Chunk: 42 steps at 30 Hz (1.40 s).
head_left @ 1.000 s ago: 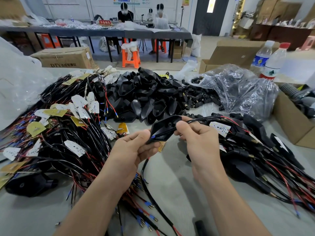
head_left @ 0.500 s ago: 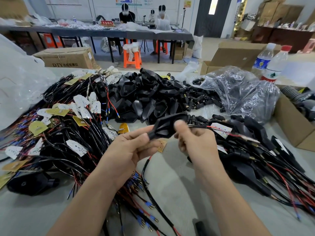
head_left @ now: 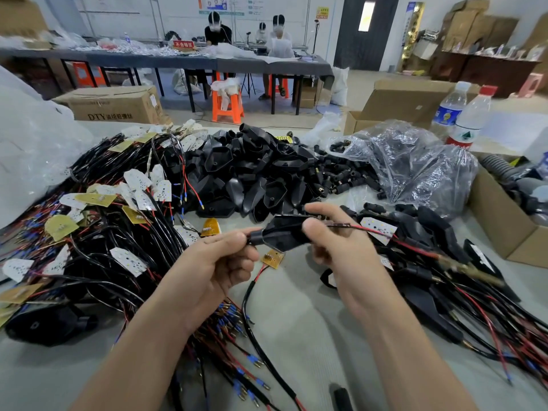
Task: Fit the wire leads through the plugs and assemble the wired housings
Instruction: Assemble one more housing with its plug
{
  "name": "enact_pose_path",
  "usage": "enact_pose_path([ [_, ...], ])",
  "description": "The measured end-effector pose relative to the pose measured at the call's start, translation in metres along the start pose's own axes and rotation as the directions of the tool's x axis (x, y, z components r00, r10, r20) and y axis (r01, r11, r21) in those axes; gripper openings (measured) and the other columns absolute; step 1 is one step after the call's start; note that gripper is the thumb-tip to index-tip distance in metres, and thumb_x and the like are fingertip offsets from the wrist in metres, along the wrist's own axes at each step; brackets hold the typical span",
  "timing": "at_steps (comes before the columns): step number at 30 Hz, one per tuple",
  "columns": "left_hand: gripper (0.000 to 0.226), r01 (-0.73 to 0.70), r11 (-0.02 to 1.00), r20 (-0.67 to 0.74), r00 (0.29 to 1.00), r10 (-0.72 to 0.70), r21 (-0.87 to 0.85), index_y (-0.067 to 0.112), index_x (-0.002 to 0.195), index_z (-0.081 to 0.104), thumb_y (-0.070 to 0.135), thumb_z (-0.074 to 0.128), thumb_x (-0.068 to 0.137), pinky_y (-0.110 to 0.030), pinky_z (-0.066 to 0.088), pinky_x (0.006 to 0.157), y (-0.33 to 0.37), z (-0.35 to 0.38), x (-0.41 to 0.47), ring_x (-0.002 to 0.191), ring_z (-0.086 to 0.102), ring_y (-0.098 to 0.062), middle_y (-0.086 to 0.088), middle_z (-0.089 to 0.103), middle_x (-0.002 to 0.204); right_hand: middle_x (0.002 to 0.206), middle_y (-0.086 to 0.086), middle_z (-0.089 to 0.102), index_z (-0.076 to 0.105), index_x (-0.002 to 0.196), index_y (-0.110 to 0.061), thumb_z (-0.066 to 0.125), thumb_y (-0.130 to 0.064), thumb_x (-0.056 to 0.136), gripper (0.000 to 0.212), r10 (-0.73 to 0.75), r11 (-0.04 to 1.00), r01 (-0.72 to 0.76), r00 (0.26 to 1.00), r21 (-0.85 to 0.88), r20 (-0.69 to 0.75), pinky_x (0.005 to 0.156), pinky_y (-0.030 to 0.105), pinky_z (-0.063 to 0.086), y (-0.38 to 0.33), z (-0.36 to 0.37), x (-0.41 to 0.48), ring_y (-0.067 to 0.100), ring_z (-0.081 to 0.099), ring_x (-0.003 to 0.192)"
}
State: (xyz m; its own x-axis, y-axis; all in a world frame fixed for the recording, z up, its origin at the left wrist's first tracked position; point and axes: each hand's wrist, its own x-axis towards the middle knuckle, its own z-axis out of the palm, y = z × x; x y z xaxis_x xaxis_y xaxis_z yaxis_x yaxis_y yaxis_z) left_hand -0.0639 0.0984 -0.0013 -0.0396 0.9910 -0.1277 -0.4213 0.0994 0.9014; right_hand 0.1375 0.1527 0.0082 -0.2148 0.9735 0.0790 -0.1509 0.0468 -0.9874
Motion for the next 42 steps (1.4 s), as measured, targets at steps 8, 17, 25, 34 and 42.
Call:
enact_pose_path([
  [8,0.022,-0.137,0.99,-0.305,0.942,0.139,0.029,0.006,0.094,0.075,0.008,0.055,0.102,-0.017,0.047,0.046,0.002,0.004,0.004,0.05,0.054,-0.008,-0.004,0.064,0.065,0.087,0.015,0.077,0.079,0.093,-0.015,0.058,0.008,0.094,0.032,0.005,0.989,-0.004,1.0,0.147,-0.006,0.052,0.022,0.052,-0.009,-0.003,-0.002,0.023,0.072,0.067],
  [17,0.015,-0.345,0.918,-0.506,0.837,0.207,-0.195,0.01,0.096,0.067,0.011,0.054,0.104,-0.013,0.048,0.049,0.03,-0.025,0.0,0.051,0.056,-0.003,0.002,0.065,0.063,0.078,0.012,0.064,0.062,0.097,-0.003,0.059,-0.005,0.096,0.004,0.286,0.755,0.02,0.889,0.656,-0.357,0.046,0.023,0.046,-0.024,-0.041,0.01,0.022,0.058,0.053],
  [25,0.026,-0.323,0.945,-0.48,0.838,0.259,-0.053,0.015,0.075,0.073,0.014,0.062,0.099,-0.016,0.049,0.048,0.028,-0.021,-0.003,0.051,0.057,-0.005,0.001,0.067,0.064,0.073,-0.009,0.069,0.075,0.085,-0.028,0.067,-0.02,0.081,0.013,-0.315,0.942,0.134,0.669,-0.307,-0.674,0.062,0.028,0.048,-0.019,-0.036,0.002,0.005,0.056,0.06],
  [34,0.021,-0.239,0.967,-0.178,0.952,0.251,0.086,0.015,0.072,0.079,0.012,0.061,0.081,-0.02,0.044,0.046,0.025,-0.018,-0.007,0.051,0.053,-0.013,-0.007,0.064,0.064,0.13,-0.025,0.054,0.062,0.134,-0.034,0.065,-0.006,0.084,0.058,-0.363,0.627,0.38,0.915,-0.68,0.176,0.11,0.005,0.022,0.005,0.055,-0.029,-0.004,0.042,0.13],
  [42,0.011,-0.376,0.86,-0.143,0.884,0.444,0.345,0.017,0.082,0.083,0.023,0.08,0.074,-0.024,0.05,0.048,0.014,-0.007,-0.008,0.05,0.061,-0.017,-0.011,0.07,0.064,0.089,-0.015,0.068,0.055,0.114,-0.043,0.052,-0.033,0.093,0.023,-0.337,0.678,0.375,0.923,-0.633,0.186,0.081,0.04,0.051,0.021,0.059,-0.028,0.011,0.059,0.088],
])
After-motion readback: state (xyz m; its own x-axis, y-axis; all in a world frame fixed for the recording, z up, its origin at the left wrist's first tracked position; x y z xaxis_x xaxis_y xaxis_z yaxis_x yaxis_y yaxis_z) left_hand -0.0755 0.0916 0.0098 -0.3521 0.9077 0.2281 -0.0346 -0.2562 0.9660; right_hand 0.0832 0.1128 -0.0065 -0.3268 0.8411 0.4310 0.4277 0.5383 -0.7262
